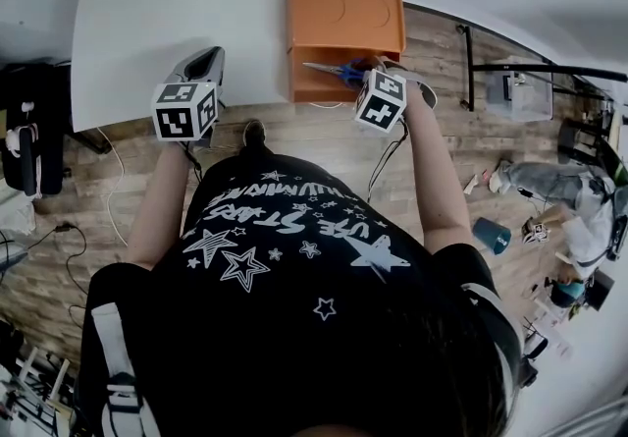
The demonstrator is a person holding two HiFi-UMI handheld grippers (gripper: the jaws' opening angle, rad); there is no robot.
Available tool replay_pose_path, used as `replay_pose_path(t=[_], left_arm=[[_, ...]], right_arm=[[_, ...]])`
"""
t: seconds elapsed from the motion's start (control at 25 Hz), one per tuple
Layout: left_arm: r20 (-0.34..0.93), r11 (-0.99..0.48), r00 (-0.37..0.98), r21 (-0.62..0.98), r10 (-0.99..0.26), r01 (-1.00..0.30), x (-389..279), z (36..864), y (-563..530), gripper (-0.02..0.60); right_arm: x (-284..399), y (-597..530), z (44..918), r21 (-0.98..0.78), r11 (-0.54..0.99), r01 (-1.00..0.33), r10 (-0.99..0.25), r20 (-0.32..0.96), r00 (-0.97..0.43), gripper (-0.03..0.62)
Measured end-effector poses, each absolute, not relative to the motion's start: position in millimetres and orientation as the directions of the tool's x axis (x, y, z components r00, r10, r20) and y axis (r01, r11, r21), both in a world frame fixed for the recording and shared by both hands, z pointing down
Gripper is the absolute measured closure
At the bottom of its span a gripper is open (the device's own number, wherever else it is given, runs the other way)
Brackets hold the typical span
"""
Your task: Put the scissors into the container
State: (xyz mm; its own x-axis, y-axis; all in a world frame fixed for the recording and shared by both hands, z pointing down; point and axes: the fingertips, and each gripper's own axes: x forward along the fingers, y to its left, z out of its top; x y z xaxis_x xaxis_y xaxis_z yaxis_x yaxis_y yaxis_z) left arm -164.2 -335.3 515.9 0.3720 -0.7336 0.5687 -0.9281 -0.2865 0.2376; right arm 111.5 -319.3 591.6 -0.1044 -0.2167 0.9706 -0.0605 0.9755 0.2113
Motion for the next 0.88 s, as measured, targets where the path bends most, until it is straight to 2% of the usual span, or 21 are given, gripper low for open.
replay_pose_path(t=[0.88], left_arm=[[0.573,-0.28,0.366,0.237,-0.733,-0.93,-168,523,-320,0.561]], right_arm=[[104,-320,579,0.241,0.963,-0.122,-0.258,0.956,-0.142,0.491]])
